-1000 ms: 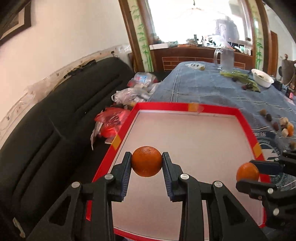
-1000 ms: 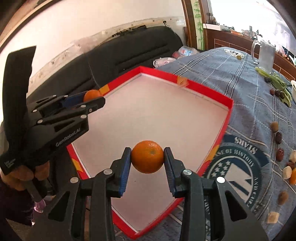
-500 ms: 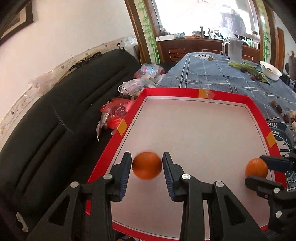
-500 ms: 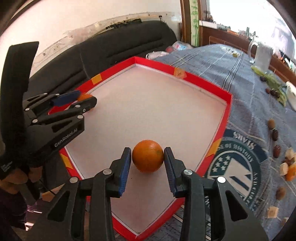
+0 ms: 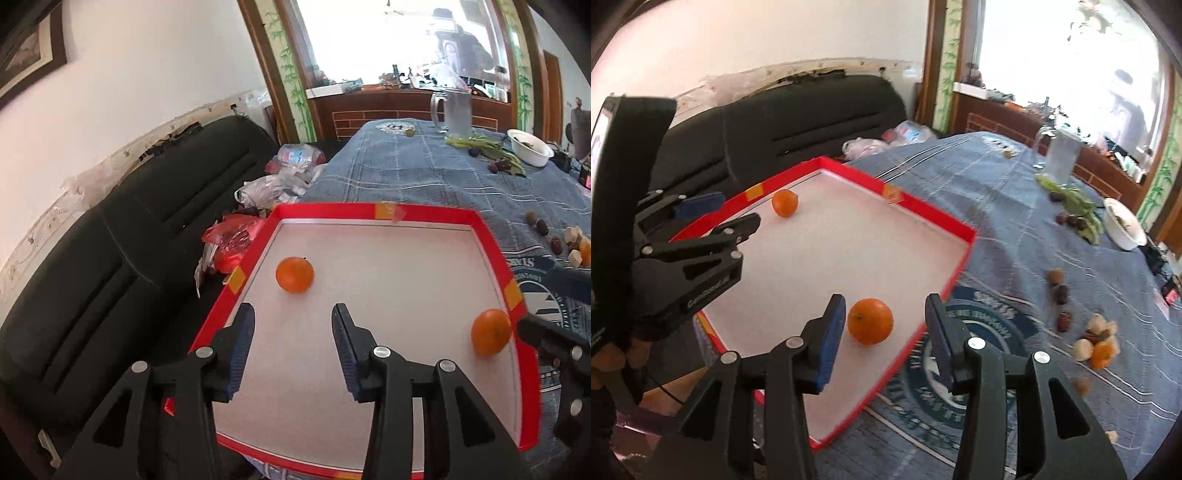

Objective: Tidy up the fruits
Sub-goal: 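Open the right gripper over the tray while the left gripper releases its orange, then grasp a cream cube with the right gripper while the left grasps another cream cube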

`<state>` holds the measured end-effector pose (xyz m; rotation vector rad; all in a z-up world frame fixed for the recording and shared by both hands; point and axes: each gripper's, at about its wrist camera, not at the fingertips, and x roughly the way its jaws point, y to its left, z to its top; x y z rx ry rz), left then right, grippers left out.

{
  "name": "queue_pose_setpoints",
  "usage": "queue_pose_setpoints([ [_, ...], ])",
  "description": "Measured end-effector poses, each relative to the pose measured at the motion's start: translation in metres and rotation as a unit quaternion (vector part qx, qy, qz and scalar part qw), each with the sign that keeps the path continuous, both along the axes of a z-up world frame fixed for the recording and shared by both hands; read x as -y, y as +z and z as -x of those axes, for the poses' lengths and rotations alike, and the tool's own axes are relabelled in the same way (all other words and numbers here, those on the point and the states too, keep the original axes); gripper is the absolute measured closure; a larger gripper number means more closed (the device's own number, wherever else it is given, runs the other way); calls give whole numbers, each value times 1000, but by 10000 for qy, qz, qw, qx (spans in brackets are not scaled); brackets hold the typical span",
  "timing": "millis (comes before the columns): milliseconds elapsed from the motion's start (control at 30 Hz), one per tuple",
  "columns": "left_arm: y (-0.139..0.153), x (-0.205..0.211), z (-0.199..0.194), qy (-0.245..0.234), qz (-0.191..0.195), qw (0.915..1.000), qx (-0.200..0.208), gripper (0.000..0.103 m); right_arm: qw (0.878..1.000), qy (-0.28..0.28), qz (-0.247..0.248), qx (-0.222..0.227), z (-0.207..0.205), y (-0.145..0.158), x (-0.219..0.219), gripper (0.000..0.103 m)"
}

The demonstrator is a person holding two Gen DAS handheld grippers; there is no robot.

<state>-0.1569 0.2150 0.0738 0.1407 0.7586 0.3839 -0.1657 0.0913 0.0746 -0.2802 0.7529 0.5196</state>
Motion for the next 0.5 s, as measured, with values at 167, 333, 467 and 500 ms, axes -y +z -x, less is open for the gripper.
queue_pose_setpoints([
  [167,6,22,-3,-216,-80,9997,13,56,9995,-312,-90,60,-7,7,26,56],
  [333,15,51,-9,-570,-126,9983,44,48,9962,-821,-293,7,-23,10,67,56],
  [467,20,77,-16,-892,-55,9960,56,43,9915,-1240,-395,4,-31,11,108,56],
  [500,21,82,-18,-983,-14,9951,50,42,9905,-1310,-428,15,-32,11,120,56],
])
